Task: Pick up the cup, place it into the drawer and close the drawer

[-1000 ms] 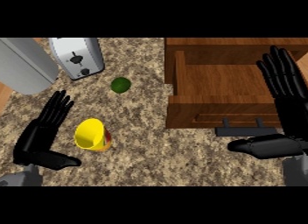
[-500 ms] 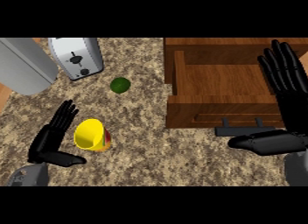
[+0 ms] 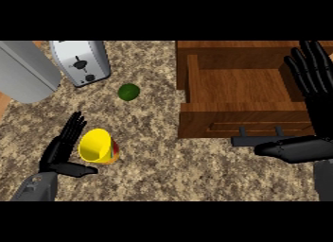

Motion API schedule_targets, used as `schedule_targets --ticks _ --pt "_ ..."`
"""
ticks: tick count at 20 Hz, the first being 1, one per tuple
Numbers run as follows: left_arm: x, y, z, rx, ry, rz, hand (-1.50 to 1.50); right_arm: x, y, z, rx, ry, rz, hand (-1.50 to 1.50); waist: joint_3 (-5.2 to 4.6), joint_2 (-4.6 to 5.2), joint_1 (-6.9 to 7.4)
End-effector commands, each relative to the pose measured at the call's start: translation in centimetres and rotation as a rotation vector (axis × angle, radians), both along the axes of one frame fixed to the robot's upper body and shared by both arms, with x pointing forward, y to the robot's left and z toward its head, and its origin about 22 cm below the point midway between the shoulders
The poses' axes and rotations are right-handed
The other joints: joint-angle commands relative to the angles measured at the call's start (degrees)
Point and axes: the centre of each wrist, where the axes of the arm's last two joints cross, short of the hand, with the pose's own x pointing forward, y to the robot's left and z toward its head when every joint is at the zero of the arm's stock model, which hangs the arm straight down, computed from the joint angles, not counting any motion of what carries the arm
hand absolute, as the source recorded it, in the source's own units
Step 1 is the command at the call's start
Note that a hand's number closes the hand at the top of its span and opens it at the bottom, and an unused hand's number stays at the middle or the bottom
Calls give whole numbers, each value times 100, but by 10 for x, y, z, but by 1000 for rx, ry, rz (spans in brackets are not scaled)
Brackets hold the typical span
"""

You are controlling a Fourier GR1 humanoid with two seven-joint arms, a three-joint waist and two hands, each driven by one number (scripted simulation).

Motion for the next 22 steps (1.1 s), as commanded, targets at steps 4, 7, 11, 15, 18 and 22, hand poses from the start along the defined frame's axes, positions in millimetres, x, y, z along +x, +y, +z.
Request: schedule_targets --ticks 4,7,11,15,18,22 --pt "-3 -7 -14 -42 -72 -22 -150 3 -2 10 7 17 11 -150 -10 20 -58" --pt "-9 -16 -23 -50 -45 -23 -150 -10 -6 8 -6 0 26 -150 -12 25 -98" --pt "-1 -2 -13 -54 -81 -26 -150 -7 8 6 29 -17 13 -150 -13 26 -85" --pt "3 -26 -19 -58 -77 -45 -150 5 4 -1 4 7 6 -150 -12 35 -67" --pt "6 -37 -20 -82 -119 -70 -150 17 -6 6 -15 3 10 -150 -13 49 -51" --pt "13 -54 -20 -130 -70 -101 -150 -2 3 20 -4 5 18 -150 -17 31 -129"
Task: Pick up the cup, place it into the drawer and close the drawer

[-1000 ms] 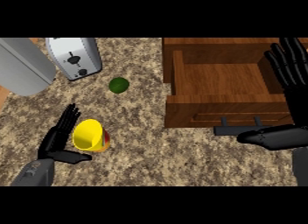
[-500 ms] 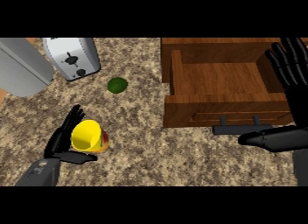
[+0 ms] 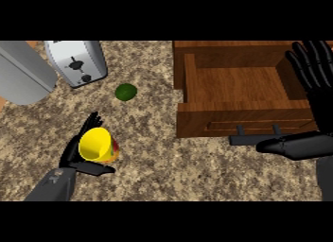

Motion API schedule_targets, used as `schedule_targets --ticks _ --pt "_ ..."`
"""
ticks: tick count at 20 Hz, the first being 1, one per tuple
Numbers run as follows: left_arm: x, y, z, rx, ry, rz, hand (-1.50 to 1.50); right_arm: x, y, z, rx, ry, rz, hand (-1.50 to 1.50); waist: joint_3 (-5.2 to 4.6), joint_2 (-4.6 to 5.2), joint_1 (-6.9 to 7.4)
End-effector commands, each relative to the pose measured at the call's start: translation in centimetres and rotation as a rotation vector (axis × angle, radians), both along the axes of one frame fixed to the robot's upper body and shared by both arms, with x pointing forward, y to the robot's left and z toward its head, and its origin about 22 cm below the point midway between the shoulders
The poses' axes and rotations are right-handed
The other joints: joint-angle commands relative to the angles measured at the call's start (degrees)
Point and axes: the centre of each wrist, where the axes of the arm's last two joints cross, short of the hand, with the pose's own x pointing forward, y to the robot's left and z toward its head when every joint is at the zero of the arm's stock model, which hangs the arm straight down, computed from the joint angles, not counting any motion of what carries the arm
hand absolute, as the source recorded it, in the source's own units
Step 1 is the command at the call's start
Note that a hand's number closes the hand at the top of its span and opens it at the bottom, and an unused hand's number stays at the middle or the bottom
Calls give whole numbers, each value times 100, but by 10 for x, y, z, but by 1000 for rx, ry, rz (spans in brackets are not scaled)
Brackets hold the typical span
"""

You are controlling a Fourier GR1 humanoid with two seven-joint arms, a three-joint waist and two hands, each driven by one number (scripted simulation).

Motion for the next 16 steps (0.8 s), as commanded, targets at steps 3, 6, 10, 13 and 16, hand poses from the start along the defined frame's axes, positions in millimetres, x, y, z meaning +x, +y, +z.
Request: schedule_targets --ticks 3,6,10,13,16 --pt "2 -3 1 -191 -73 -117 150 3 -3 1 -10 10 -10 -150 -4 11 -2" --pt "-1 -6 -1 -168 -161 -108 150 2 -3 -4 -8 -7 -9 -150 -2 7 20" --pt "2 -15 0 -7 -312 57 150 -6 -14 -1 -6 13 -23 -150 -1 -10 -11" --pt "22 -33 12 -23 -382 74 150 4 -9 6 -17 21 -7 -150 2 -9 51" --pt "16 -24 9 -14 -393 279 150 -6 -18 1 -5 -8 -25 -150 6 -20 33"
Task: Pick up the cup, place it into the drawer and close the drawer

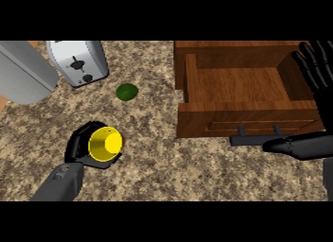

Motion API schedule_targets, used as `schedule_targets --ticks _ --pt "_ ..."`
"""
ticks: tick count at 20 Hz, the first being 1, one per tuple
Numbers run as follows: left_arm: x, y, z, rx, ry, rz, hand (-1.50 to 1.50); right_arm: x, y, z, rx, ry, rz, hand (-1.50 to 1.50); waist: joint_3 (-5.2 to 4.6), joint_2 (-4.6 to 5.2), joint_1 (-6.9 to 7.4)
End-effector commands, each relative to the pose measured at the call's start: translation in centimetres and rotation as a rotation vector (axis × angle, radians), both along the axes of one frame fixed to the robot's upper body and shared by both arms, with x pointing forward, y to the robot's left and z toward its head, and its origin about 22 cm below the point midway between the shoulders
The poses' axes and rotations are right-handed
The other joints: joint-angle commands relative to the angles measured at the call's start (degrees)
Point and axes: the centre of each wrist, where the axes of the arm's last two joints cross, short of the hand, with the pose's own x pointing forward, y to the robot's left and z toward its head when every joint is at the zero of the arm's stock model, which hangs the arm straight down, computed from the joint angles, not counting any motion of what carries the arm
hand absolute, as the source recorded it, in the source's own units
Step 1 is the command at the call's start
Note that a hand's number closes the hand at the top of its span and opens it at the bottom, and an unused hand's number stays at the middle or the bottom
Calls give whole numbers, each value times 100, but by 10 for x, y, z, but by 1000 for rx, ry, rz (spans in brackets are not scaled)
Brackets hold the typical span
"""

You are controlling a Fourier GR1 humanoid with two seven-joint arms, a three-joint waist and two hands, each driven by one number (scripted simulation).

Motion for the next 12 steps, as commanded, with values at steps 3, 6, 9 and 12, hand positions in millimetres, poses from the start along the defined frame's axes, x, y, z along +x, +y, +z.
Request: schedule_targets --ticks 3,6,9,12 --pt "7 9 7 -47 -168 323 150 0 0 4 1 -12 2 -150 1 -2 31" --pt "12 -7 8 -175 -245 182 150 5 2 2 5 10 -4 -150 1 5 18" --pt "34 -11 28 -183 -264 103 150 -2 -17 0 -12 -1 -4 -150 14 -34 51" --pt "67 -41 62 -145 -272 9 150 4 -19 -12 -13 12 -34 -150 28 -74 162"
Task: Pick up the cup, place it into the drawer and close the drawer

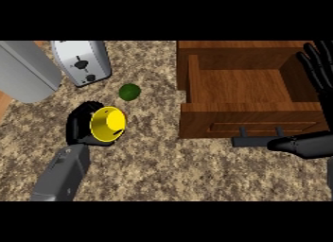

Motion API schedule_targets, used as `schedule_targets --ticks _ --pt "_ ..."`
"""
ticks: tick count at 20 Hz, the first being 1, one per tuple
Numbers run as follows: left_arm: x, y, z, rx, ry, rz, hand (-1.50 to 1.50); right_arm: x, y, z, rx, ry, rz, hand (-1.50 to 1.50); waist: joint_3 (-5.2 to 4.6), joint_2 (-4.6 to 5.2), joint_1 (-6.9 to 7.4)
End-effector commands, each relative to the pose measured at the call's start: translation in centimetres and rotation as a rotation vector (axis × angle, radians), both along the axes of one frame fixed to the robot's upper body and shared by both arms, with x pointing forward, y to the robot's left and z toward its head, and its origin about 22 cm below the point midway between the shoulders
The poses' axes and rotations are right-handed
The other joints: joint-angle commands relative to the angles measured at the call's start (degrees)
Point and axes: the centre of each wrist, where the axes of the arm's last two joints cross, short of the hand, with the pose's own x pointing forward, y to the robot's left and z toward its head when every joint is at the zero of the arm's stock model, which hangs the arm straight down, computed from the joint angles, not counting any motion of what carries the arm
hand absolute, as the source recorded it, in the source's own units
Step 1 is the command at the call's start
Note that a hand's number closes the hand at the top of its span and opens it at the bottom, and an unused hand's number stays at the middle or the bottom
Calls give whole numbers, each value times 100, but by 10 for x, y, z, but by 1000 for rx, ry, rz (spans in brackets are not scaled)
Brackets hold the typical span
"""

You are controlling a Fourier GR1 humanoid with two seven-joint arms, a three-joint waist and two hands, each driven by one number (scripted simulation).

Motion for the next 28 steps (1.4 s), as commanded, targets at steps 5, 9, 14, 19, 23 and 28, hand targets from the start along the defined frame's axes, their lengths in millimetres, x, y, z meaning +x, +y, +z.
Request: schedule_targets --ticks 5,9,14,19,23,28 --pt "58 -46 78 11 -162 -187 150 -10 12 21 -2 4 -25 -150 8 -68 78" --pt "83 -92 133 33 -164 -270 150 -3 -11 -21 -13 21 -28 -150 17 -48 81" --pt "99 -138 211 71 -148 -267 150 0 -5 -13 2 17 -34 -150 13 -43 49" --pt "99 -175 264 103 -137 -306 150 3 1 -6 -11 4 -48 -150 9 -27 5" --pt "105 -205 281 152 -69 -238 150 15 5 -9 -7 0 -13 -150 11 17 -101" --pt "116 -223 283 230 60 -186 150 -1 -1 -5 12 -22 -3 -150 14 62 -325"
